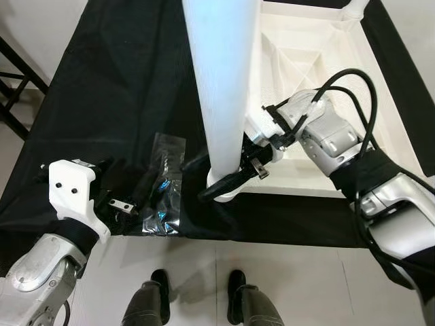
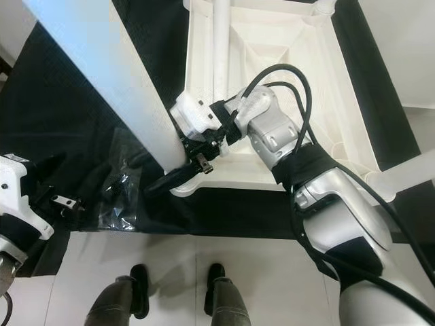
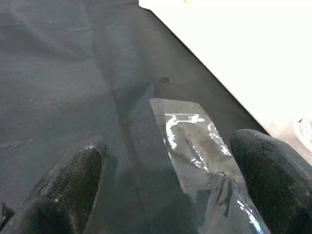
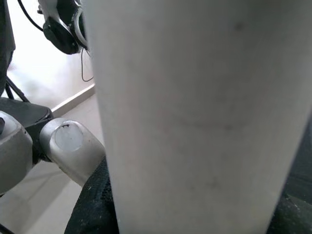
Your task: Building children table
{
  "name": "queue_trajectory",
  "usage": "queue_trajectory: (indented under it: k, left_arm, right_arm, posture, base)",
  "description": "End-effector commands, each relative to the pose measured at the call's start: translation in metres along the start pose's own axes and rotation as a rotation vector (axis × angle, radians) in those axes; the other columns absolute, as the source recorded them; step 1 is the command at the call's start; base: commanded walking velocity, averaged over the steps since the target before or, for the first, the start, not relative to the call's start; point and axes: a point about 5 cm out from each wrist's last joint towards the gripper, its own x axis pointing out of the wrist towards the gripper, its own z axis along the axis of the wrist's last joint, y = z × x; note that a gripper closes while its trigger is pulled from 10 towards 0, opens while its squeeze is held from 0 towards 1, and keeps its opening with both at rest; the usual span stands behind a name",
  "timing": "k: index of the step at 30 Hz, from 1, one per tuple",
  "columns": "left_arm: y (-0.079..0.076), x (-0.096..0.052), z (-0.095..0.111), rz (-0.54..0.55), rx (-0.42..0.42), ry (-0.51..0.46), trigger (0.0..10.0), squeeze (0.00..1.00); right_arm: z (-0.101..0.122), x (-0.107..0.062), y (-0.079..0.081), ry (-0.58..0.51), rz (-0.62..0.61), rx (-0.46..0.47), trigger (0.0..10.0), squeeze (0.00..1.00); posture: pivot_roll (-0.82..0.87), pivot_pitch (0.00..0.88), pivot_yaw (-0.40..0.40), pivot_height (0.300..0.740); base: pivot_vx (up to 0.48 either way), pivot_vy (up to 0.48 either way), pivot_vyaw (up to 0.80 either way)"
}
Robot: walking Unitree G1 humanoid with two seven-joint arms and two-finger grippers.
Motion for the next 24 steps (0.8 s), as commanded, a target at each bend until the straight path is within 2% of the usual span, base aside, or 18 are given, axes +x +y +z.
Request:
queue_trajectory:
  k: [1,6,9,11,13,18,24]
  left_arm:
    - [-0.003,-0.003,-0.001,-0.014,0.004,0.019,10.0,0.0]
    - [-0.003,-0.004,-0.001,-0.011,0.004,0.018,10.0,0.0]
    - [-0.002,-0.003,-0.001,-0.01,0.006,0.019,10.0,0.0]
    - [-0.002,-0.003,-0.001,-0.01,0.006,0.019,10.0,0.0]
    - [-0.001,-0.002,-0.001,-0.009,0.007,0.018,10.0,0.0]
    - [0.0,-0.002,-0.001,-0.01,0.01,0.018,10.0,0.0]
    - [0.001,0.0,-0.001,-0.011,0.012,0.015,10.0,0.0]
  right_arm:
    - [-0.029,0.014,0.014,0.033,0.062,0.119,10.0,0.0]
    - [-0.032,0.009,0.015,0.017,0.041,0.155,10.0,0.0]
    - [-0.033,0.003,0.016,-0.114,-0.026,0.224,10.0,0.0]
    - [-0.033,0.003,0.016,-0.114,-0.026,0.224,10.0,0.0]
    - [-0.038,-0.001,0.024,-0.189,-0.06,0.267,10.0,0.0]
    - [-0.045,-0.007,0.037,-0.225,-0.085,0.299,10.0,0.0]
    - [-0.047,-0.008,0.04,-0.223,-0.092,0.302,10.0,0.0]
  posture:
    - [0.17,0.474,-0.096,0.74]
    - [0.16,0.474,-0.098,0.74]
    - [0.16,0.47,-0.1,0.74]
    - [0.16,0.47,-0.1,0.74]
    - [0.16,0.469,-0.094,0.74]
    - [0.16,0.463,-0.087,0.74]
    - [0.16,0.457,-0.085,0.74]
  base:
    - [0.0,0.0,0.0]
    - [0.0,0.0,0.0]
    - [0.0,0.0,0.0]
    - [0.0,0.0,0.0]
    - [0.0,0.0,0.0]
    - [0.0,0.0,0.0]
    - [0.0,0.0,0.0]
